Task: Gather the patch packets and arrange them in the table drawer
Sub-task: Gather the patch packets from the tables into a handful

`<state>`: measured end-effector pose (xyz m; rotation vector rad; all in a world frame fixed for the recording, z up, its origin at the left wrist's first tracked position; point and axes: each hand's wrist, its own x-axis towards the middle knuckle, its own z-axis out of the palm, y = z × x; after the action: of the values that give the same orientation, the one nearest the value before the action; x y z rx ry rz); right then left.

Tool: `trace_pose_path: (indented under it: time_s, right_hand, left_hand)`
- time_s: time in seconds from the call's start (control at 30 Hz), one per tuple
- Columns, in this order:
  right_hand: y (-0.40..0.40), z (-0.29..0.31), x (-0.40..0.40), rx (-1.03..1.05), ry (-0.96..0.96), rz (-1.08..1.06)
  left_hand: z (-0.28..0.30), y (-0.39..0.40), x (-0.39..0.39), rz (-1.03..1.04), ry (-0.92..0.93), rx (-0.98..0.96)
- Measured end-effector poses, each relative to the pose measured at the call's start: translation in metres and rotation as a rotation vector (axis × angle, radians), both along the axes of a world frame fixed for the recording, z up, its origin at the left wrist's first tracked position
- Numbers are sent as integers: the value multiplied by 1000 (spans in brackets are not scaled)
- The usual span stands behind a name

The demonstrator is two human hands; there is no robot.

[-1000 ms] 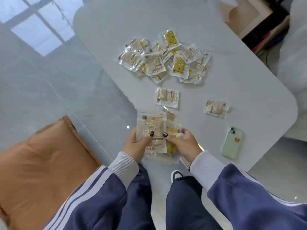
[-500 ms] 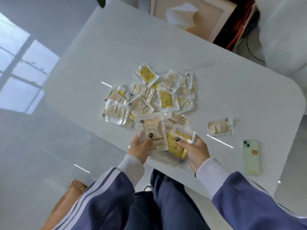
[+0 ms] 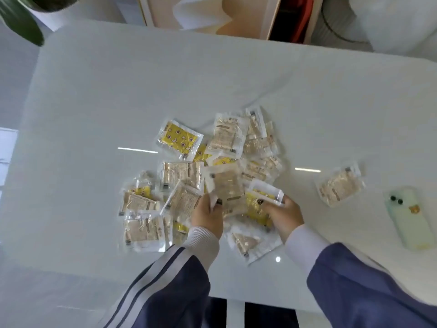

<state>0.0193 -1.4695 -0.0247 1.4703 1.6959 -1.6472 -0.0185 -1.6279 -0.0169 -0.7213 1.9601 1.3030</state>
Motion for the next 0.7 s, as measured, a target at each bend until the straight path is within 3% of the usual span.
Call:
trace_pose_path:
  time_s: [0.13, 0.33, 0.47, 0.7]
  right_hand:
    - [8, 12, 4, 36, -104, 11]
    - [27, 89, 1, 20, -123, -80]
    - [27, 147, -6, -47, 13, -263]
    - [39, 236, 7, -51, 242, -315]
  left_hand:
    - [21, -19, -7, -109, -103, 99]
    - [96, -35, -47, -474, -29, 90]
    - [157, -25, -71, -477, 27, 231]
    - [248, 27, -85, -706, 191, 310]
